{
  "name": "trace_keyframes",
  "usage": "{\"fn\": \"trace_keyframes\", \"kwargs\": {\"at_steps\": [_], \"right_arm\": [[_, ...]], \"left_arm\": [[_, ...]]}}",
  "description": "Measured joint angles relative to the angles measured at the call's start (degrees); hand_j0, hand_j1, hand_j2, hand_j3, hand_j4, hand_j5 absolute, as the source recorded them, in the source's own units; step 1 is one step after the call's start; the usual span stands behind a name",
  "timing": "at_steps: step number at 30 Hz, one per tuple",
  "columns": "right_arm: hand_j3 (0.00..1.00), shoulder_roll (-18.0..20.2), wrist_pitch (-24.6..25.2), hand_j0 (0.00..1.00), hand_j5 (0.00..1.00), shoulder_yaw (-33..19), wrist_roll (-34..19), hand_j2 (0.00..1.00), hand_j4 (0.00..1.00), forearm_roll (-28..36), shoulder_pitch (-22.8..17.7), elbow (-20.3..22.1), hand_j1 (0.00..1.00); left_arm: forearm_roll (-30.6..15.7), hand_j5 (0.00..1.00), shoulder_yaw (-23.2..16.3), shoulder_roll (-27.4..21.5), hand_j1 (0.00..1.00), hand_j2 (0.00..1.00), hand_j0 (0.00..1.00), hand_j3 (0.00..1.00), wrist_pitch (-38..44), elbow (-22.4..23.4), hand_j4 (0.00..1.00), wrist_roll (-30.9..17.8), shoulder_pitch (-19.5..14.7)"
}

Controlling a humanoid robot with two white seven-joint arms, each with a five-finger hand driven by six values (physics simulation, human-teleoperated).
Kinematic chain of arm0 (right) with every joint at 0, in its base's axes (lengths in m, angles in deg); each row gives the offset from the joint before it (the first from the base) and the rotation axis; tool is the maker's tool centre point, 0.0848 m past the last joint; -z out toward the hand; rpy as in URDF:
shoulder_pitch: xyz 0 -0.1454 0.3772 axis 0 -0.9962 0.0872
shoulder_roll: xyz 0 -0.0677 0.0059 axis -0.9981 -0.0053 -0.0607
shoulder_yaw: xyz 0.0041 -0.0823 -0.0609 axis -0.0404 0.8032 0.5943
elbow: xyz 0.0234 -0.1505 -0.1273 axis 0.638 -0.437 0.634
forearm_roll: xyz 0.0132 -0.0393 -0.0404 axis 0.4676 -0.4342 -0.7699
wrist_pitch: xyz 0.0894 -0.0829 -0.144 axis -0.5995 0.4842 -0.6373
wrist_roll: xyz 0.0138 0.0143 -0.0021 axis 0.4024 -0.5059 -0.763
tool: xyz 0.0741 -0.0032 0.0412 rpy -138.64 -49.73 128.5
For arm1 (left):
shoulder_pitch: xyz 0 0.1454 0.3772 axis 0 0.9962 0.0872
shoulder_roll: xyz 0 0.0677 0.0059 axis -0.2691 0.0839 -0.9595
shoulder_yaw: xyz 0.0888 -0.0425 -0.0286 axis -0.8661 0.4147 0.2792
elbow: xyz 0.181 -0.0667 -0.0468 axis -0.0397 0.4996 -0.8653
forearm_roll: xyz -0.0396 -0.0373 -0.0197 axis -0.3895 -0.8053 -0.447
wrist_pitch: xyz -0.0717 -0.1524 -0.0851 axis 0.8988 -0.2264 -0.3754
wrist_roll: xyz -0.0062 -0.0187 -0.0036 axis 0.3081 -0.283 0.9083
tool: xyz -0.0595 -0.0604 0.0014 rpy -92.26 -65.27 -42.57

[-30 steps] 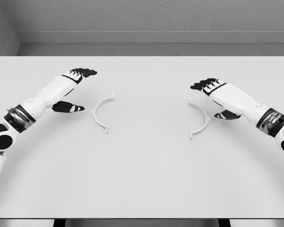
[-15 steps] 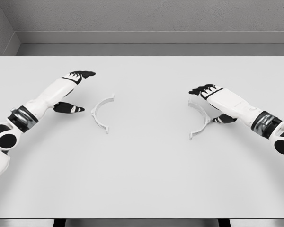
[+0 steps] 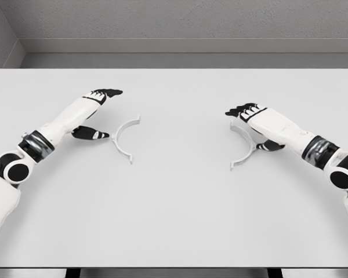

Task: Assemble PVC drainage pipe clamps

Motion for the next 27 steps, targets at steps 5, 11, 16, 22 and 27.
{"fn": "trace_keyframes", "kwargs": {"at_steps": [5,11,16,22,27], "right_arm": [[1.0,-0.7,0.01,1.0,1.0,0.43,-0.08,1.0,1.0,-0.06,0.61,0.1,1.0],[1.0,-1.17,0.19,1.0,1.0,1.43,-0.11,1.0,1.0,-0.1,0.62,0.49,1.0],[1.0,-1.29,1.2,1.0,1.0,2.25,-0.12,1.0,1.0,-0.08,0.79,1.69,1.0],[1.0,-1.39,1.55,1.0,1.0,2.78,-0.11,1.0,1.0,-0.05,1.84,1.81,1.0],[1.0,-1.71,1.93,1.0,1.0,3.88,-0.09,1.0,1.0,-0.04,2.02,1.6,1.0]], "left_arm": [[0.05,1.0,0.0,0.57,1.0,1.0,1.0,1.0,0.0,0.83,1.0,0.01,0.0],[0.06,1.0,0.0,0.96,1.0,1.0,1.0,1.0,0.0,1.05,1.0,0.02,0.0],[0.14,1.0,0.0,1.72,1.0,1.0,1.0,1.0,0.0,1.01,1.0,-0.01,0.0],[0.16,1.0,0.0,3.1,1.0,1.0,1.0,1.0,0.0,0.48,1.0,-0.03,0.44],[0.52,1.0,0.0,4.14,1.0,1.0,1.0,1.0,0.0,-0.5,1.0,-0.04,0.97]]}}
